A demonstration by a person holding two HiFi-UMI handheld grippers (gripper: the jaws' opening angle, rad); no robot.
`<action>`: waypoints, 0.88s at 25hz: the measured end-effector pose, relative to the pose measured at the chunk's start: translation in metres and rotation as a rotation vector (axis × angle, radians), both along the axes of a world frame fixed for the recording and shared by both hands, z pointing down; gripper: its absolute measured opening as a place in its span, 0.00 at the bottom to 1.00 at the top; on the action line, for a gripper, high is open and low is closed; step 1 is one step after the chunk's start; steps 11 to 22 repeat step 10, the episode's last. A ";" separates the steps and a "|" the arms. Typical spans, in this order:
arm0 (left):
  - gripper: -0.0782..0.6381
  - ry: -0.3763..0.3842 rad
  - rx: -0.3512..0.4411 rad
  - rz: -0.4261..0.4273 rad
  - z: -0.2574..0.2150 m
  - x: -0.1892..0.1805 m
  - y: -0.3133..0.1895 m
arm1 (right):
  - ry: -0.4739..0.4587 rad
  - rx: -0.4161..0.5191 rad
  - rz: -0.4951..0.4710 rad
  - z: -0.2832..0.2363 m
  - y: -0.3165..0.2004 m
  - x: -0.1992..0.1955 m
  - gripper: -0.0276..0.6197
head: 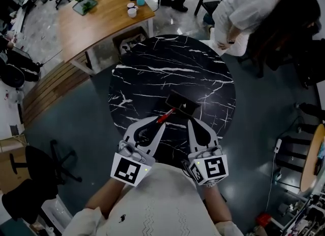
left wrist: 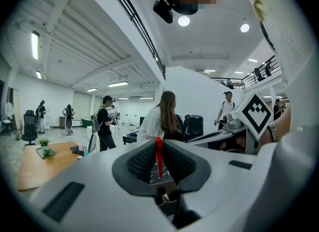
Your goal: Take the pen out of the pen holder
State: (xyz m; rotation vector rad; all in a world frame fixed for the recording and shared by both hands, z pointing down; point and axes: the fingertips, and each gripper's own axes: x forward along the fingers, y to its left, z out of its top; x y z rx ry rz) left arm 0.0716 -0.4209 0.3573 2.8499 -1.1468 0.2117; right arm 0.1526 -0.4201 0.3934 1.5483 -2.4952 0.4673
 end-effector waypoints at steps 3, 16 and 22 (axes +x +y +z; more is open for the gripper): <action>0.18 0.045 -0.018 -0.021 0.002 -0.001 -0.003 | 0.002 -0.009 -0.004 0.005 0.000 -0.002 0.07; 0.18 -0.099 0.008 0.063 0.014 0.004 -0.005 | 0.007 -0.015 0.003 0.009 -0.007 0.003 0.07; 0.18 -0.099 0.008 0.063 0.014 0.004 -0.005 | 0.007 -0.015 0.003 0.009 -0.007 0.003 0.07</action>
